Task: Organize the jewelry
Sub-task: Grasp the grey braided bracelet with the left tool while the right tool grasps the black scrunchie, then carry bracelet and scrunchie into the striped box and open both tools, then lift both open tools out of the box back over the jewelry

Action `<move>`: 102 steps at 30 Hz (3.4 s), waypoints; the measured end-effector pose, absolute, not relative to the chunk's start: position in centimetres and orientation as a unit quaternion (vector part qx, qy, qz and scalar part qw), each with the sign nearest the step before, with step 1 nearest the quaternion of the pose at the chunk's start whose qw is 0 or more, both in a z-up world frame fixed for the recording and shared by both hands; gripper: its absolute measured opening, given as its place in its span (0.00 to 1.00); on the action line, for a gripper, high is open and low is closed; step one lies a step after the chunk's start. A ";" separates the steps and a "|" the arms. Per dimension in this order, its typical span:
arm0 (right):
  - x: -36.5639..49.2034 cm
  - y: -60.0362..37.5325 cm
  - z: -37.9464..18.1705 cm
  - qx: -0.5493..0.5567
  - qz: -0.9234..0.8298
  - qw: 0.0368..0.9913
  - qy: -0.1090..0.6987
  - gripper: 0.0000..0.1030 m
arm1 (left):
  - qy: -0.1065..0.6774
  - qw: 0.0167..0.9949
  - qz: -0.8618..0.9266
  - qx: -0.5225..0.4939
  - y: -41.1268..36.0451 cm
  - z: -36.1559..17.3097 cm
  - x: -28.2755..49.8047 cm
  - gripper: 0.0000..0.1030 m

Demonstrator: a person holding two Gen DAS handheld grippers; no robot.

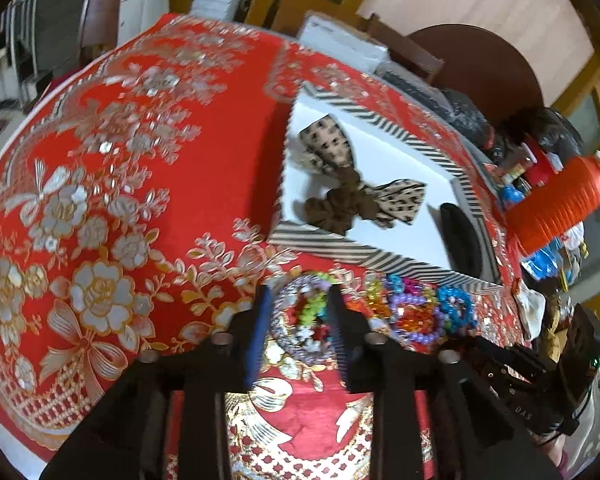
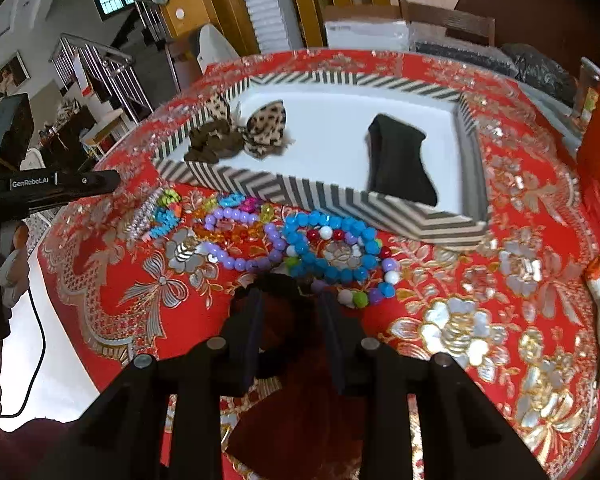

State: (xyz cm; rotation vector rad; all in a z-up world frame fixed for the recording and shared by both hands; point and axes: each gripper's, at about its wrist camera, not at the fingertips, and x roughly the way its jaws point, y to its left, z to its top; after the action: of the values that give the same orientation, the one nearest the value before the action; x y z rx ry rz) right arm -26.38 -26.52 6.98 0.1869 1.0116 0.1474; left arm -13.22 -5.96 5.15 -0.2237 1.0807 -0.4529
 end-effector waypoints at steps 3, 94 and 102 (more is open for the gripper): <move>-26.4 -26.2 7.2 0.094 0.077 0.870 0.477 0.08 | 0.519 0.826 -0.201 -0.088 -6.3 3.9 -13.0 0.31; -17.3 -29.4 12.7 0.122 0.000 0.887 0.445 0.50 | 0.416 0.889 -0.193 0.021 -17.6 10.2 -5.0 0.27; -22.0 -29.1 14.4 0.132 -0.016 0.896 0.423 0.54 | 0.386 0.901 -0.192 0.048 -16.9 10.9 -11.1 0.27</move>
State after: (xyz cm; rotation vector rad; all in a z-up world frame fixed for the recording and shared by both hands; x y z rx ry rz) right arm -21.98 -29.06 14.44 0.2741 0.8770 -0.0321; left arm -11.06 -16.94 10.92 0.0984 0.7995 -0.3969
